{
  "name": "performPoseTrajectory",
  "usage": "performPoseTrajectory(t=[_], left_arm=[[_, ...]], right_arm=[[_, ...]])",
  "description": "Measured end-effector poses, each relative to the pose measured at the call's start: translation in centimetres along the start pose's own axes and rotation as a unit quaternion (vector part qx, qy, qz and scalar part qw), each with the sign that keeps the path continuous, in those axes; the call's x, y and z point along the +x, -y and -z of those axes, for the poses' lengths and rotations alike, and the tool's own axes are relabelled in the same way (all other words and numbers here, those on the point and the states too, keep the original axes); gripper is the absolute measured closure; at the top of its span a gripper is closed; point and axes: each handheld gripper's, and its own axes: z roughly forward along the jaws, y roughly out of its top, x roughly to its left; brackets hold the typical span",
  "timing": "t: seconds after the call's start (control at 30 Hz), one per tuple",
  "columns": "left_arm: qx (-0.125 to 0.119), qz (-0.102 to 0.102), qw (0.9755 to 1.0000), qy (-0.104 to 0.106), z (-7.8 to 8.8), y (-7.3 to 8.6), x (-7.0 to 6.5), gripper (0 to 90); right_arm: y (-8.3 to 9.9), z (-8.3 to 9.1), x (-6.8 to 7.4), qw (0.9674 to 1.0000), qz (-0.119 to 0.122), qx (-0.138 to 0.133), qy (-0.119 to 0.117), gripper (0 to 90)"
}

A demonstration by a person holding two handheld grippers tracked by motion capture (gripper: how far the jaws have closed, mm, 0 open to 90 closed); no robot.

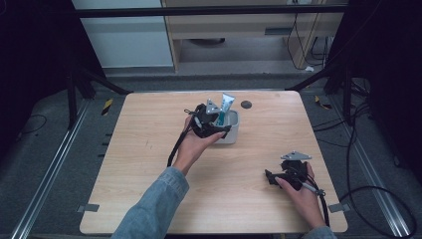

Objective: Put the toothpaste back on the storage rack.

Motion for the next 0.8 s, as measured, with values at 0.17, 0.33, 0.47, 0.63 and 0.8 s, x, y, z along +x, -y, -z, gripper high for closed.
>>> performPoseTrajectory(t=[0.17,0.33,0.47,0.63,0.8], left_arm=[[0.014,0.008,0.9998,0.01,0.2,0.2,-0.6,10.6],[0.011,0.012,0.9998,0.006,1.0,0.9,-0.8,5.9],[0.016,0.009,0.9998,0.006,1.7,1.6,-1.0,5.9],[0.023,0.004,0.9997,0.008,2.6,2.7,-1.3,5.8],[0.028,0.006,0.9995,0.01,3.6,3.5,-1.5,5.0]], right_arm=[[0.0,0.0,0.0,1.0,0.0,0.0,0.0,1.5],[0.0,0.0,0.0,1.0,0.0,0.0,0.0,1.5],[0.0,0.0,0.0,1.0,0.0,0.0,0.0,1.5],[0.0,0.0,0.0,1.0,0.0,0.0,0.0,1.6],[0.0,0.0,0.0,1.0,0.001,0.0,0.0,1.5]])
